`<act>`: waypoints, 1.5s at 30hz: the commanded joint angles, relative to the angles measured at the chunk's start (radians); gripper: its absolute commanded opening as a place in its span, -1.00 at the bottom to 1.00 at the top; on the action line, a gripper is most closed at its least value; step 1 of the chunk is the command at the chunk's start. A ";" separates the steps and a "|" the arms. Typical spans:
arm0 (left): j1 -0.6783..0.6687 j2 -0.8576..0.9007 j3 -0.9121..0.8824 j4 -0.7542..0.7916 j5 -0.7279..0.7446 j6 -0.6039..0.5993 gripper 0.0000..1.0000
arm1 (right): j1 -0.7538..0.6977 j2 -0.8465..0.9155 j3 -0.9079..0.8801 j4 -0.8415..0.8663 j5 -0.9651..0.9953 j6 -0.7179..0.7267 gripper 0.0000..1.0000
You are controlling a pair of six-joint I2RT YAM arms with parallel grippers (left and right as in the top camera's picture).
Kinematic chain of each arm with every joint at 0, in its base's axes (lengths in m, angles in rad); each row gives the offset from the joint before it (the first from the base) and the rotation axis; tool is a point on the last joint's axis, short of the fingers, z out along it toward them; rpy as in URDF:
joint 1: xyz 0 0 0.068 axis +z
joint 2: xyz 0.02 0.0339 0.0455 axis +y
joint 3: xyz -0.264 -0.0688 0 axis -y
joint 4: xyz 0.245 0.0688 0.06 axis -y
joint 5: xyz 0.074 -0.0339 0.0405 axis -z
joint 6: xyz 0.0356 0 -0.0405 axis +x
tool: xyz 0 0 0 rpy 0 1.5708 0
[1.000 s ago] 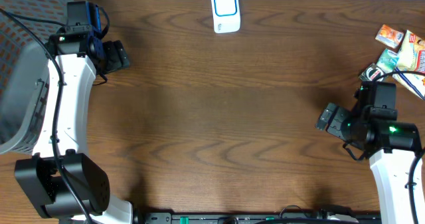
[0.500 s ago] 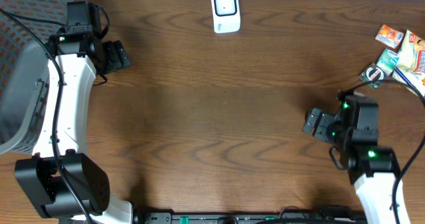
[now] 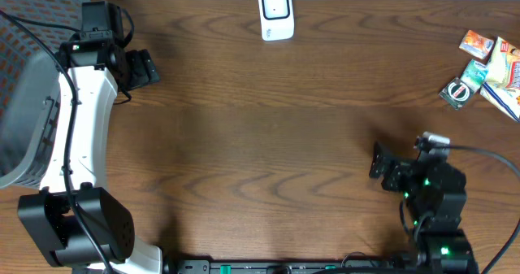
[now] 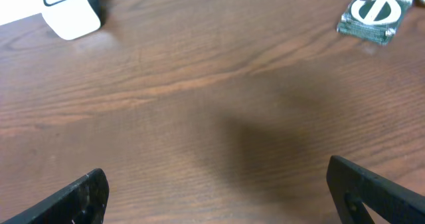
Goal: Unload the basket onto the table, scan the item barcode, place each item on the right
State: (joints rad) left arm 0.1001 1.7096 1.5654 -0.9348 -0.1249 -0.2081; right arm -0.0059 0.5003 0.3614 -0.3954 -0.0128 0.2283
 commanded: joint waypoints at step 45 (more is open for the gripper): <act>0.002 0.010 -0.005 -0.002 0.002 0.009 0.95 | 0.066 -0.496 -0.356 0.440 0.029 -0.279 0.98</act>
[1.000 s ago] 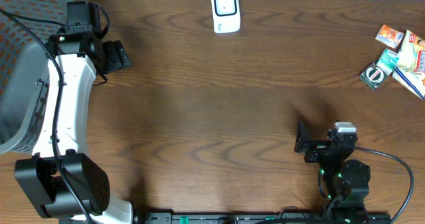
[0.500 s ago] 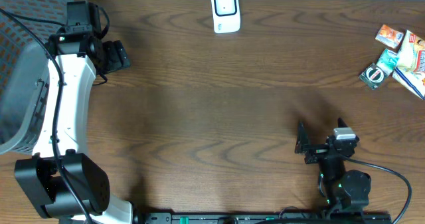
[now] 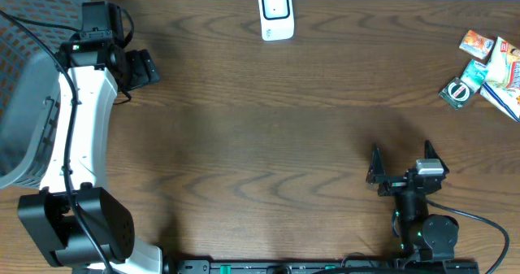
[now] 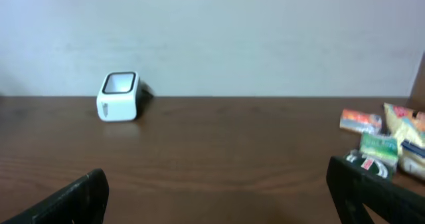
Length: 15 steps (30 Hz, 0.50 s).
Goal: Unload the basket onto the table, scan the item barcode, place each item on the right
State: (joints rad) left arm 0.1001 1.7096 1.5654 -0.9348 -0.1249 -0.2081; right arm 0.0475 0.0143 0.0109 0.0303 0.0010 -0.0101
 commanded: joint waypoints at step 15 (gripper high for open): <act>0.002 0.010 -0.005 -0.002 0.002 0.009 0.95 | -0.013 -0.010 -0.005 -0.105 0.038 -0.035 0.98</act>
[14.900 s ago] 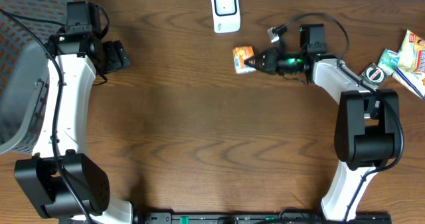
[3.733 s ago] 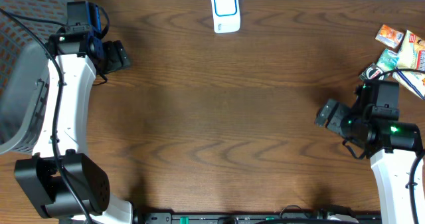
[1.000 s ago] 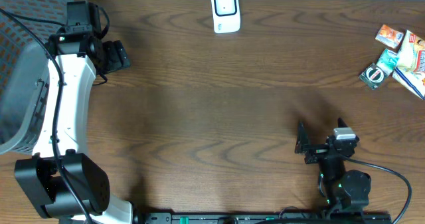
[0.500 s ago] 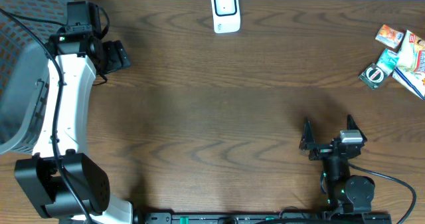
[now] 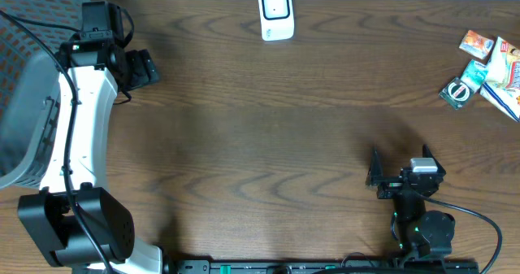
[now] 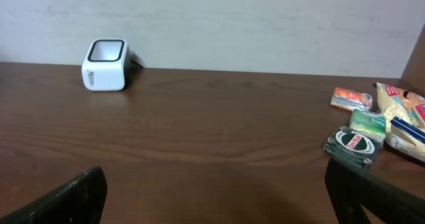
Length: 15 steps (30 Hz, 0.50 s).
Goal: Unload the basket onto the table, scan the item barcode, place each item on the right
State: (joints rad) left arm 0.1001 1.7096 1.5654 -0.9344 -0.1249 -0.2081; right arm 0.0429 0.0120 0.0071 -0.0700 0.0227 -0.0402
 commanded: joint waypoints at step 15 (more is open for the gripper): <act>0.002 0.010 -0.005 -0.002 0.002 0.009 0.95 | -0.010 -0.007 -0.002 -0.002 0.051 0.053 0.99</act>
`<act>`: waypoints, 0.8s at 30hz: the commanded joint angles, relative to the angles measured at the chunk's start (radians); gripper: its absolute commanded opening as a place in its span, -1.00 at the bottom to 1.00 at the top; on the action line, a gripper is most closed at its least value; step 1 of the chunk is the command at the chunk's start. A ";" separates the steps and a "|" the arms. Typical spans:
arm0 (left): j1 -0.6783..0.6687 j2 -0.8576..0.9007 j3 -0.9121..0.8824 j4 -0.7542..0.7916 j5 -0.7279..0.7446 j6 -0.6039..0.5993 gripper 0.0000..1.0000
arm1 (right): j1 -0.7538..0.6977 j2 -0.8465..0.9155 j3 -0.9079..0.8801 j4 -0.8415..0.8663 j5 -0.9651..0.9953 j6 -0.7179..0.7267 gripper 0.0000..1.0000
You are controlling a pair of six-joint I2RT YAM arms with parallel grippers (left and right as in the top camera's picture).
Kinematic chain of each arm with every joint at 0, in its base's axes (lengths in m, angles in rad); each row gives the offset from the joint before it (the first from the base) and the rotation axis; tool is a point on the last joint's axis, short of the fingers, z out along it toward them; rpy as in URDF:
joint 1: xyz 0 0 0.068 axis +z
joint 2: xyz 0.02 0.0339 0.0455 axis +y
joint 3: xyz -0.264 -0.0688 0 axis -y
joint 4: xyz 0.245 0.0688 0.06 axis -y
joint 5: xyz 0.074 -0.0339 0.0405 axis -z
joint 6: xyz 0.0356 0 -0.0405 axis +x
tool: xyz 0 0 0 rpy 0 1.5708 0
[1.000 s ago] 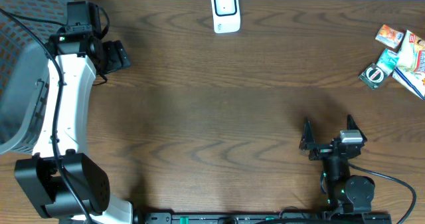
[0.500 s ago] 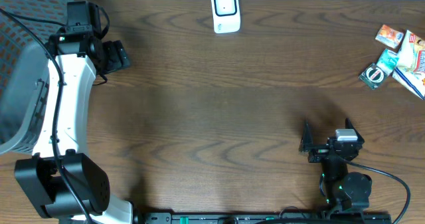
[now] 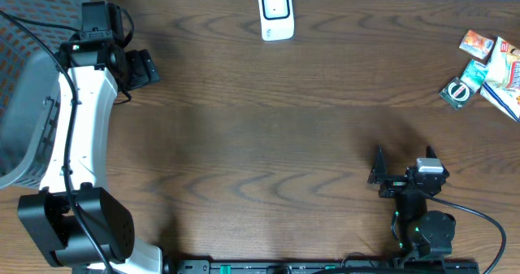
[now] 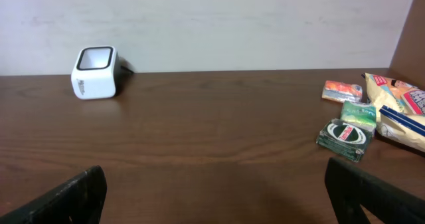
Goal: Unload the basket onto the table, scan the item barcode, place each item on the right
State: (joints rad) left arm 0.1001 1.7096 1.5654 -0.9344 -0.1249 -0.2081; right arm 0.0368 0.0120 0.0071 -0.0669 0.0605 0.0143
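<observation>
The white barcode scanner (image 3: 276, 12) stands at the table's far edge, small at the left of the right wrist view (image 4: 95, 72). Grocery items lie at the far right: a dark green packet (image 3: 459, 91) (image 4: 344, 136), an orange packet (image 3: 477, 43) (image 4: 343, 91) and a yellow snack bag (image 3: 505, 67) (image 4: 398, 111). My right gripper (image 3: 404, 157) (image 4: 216, 191) is low at the front right, level, open and empty, well short of the items. The left gripper (image 3: 146, 69) rests at the far left, away from everything.
A grey mesh basket (image 3: 24, 87) fills the far left edge beside the left arm. A pale wall rises behind the table's far edge. Bare wood lies between my right gripper and both the scanner and the items.
The right gripper has shifted slightly toward the front right and turned a little right, so the items show more fully in its view. It stays open. The left arm is unchanged.
At first my right gripper was tilted down at the tabletop, open. Then it sat lower and level, looking across the table at the scanner and items. It has since turned slightly toward the items, still open and empty. The left arm never moved.
</observation>
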 commanded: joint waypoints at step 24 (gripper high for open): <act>0.002 0.010 -0.005 -0.002 0.002 0.009 0.95 | -0.002 -0.007 -0.002 -0.012 -0.029 -0.039 0.99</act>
State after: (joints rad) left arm 0.1001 1.7096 1.5654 -0.9348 -0.1249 -0.2081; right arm 0.0368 0.0120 0.0071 -0.0704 0.0372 -0.0120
